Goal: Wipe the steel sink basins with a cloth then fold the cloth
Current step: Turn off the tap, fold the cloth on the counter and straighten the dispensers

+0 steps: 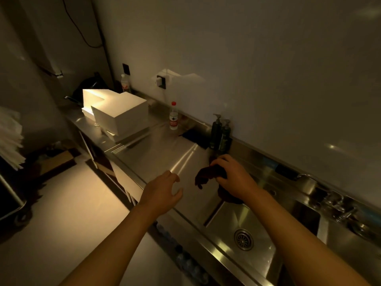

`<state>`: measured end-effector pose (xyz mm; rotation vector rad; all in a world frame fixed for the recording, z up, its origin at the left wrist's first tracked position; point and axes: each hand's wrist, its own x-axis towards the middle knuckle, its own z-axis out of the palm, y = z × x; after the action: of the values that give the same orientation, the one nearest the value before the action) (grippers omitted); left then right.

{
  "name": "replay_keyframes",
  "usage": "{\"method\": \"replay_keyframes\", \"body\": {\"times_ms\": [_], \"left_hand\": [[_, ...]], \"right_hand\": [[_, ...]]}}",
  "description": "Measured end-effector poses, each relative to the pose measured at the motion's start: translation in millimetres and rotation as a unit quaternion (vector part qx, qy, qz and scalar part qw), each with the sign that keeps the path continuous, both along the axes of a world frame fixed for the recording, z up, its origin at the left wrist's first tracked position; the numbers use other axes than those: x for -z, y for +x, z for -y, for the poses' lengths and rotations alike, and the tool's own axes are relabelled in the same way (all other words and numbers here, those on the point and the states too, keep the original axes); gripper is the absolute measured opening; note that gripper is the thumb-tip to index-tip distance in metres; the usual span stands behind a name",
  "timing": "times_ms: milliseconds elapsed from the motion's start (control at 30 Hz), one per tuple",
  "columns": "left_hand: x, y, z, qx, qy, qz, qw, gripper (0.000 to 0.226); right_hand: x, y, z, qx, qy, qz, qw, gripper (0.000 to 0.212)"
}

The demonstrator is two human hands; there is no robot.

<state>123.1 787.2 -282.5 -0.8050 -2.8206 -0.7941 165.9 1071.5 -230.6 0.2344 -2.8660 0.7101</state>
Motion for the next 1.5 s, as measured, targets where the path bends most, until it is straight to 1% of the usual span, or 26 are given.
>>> {"method": "replay_keyframes", "body": {"times_ms": [167, 500, 667, 767, 867, 1067, 1300, 1500], "left_hand": [[10.5, -29.6, 16.1, 0.011, 0.011, 0.019, 1.0, 0.036], [21.7, -98.0, 9.5, 0.04, -0.031, 0.024, 0.998, 0.034], [18.7, -146.2, -3.9, 0.036, -0.057, 0.02, 0.998, 0.034], [16.6, -174.4, -14.6, 0.028, -0.077, 0.017, 0.997, 0.035], [16.8, -193.8, -27.5, 0.026, -0.077, 0.019, 0.997, 0.035], [31.0, -219.9, -58.6, 0.062, -0.078, 0.038, 0.994, 0.034], [59.7, -261.6, -91.9, 0.135, -0.085, 0.064, 0.985, 0.032], [87.9, -303.2, -89.1, 0.206, -0.09, 0.112, 0.968, 0.033]], "right_hand": [[2.6, -22.5, 4.4, 0.041, 0.008, 0.008, 0.999, 0.04], [40.2, -72.4, -12.0, 0.085, -0.062, 0.019, 0.994, 0.04], [56.9, -108.9, -23.4, 0.107, -0.098, 0.019, 0.989, 0.04], [64.0, -132.1, -29.6, 0.102, -0.115, 0.028, 0.988, 0.039], [67.3, -151.4, -35.0, 0.1, -0.11, 0.03, 0.988, 0.039], [79.5, -169.6, -36.6, 0.117, -0.121, 0.044, 0.985, 0.041], [108.6, -180.1, -22.3, 0.21, -0.132, 0.076, 0.966, 0.045], [136.5, -192.7, 15.1, 0.32, -0.176, 0.098, 0.926, 0.048]]}}
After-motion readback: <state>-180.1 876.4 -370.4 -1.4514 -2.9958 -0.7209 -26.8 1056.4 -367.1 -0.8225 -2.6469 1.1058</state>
